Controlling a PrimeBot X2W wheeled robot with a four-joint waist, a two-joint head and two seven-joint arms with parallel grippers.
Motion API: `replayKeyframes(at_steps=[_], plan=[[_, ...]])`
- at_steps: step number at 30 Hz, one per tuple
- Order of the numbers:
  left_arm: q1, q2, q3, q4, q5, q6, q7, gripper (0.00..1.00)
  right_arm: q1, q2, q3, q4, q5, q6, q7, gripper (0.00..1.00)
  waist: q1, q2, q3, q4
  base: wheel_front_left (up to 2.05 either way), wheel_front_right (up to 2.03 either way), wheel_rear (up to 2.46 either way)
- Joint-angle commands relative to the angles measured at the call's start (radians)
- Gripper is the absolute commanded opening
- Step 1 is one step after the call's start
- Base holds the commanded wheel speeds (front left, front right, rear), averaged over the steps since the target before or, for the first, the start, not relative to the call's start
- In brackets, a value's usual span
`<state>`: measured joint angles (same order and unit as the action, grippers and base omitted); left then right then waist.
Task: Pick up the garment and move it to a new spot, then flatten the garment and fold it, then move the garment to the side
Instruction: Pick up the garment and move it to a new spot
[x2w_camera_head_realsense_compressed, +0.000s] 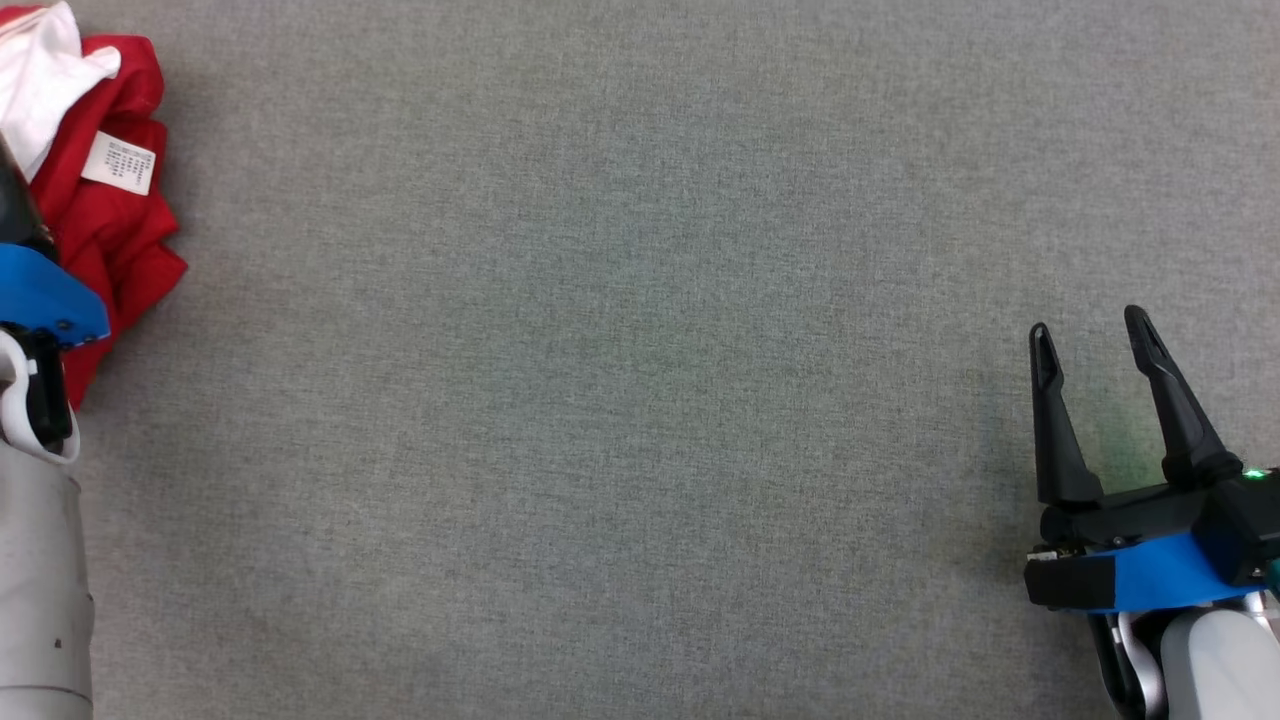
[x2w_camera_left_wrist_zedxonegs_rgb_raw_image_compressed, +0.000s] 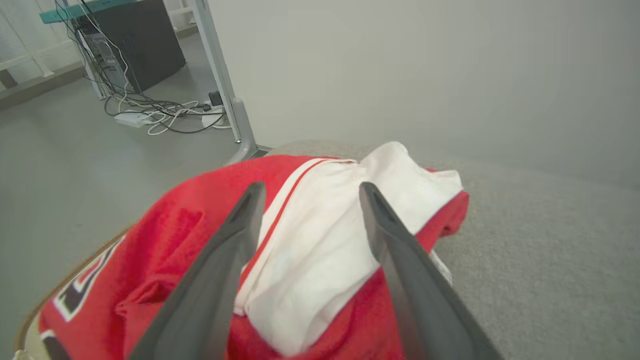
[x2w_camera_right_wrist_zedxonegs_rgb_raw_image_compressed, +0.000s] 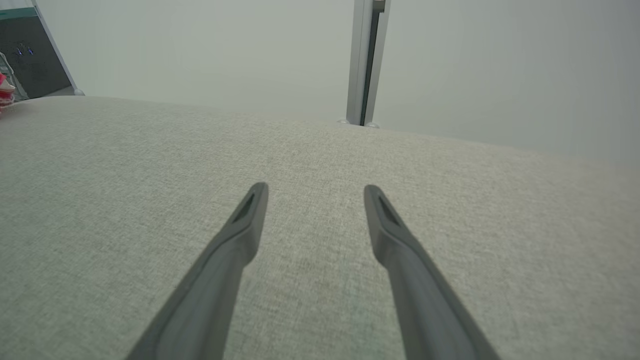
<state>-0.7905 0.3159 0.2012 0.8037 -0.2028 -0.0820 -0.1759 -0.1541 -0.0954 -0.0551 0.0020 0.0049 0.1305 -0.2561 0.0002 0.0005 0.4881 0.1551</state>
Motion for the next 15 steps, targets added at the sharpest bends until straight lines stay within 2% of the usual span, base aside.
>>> replayKeyframes(at_steps=[1, 4, 13, 14, 15], plan=[[-0.027, 0.013, -0.013, 0.057, 0.000, -0.010, 0.034, 1.00, -0.014, -0.005, 0.001, -0.010, -0.004, 0.000, 0.003, 1.00, -0.0002, -0.0005, 0.012, -0.001, 0.00, 0.00, 0.00], [-0.048, 0.029, -0.025, 0.108, -0.002, -0.019, 0.053, 1.00, -0.019, -0.003, 0.000, -0.013, -0.004, 0.000, 0.004, 1.00, -0.0002, -0.0005, 0.017, -0.002, 0.00, 0.00, 0.00], [-0.075, 0.027, -0.066, 0.301, -0.026, -0.039, 0.223, 1.00, -0.023, 0.000, 0.004, 0.000, 0.003, 0.000, 0.007, 1.00, -0.0002, -0.0005, -0.004, -0.002, 0.00, 0.00, 0.00], [-0.074, 0.027, -0.071, 0.313, -0.028, -0.040, 0.232, 0.50, -0.024, 0.002, 0.006, 0.002, 0.004, 0.000, 0.006, 1.00, -0.0002, -0.0005, -0.008, -0.003, 0.00, 0.00, 0.00], [-0.074, 0.029, -0.077, 0.320, -0.028, -0.042, 0.237, 0.05, -0.025, 0.003, 0.008, 0.003, 0.004, 0.000, 0.006, 1.00, -0.0002, -0.0005, -0.012, -0.004, 0.00, 0.00, 0.00]])
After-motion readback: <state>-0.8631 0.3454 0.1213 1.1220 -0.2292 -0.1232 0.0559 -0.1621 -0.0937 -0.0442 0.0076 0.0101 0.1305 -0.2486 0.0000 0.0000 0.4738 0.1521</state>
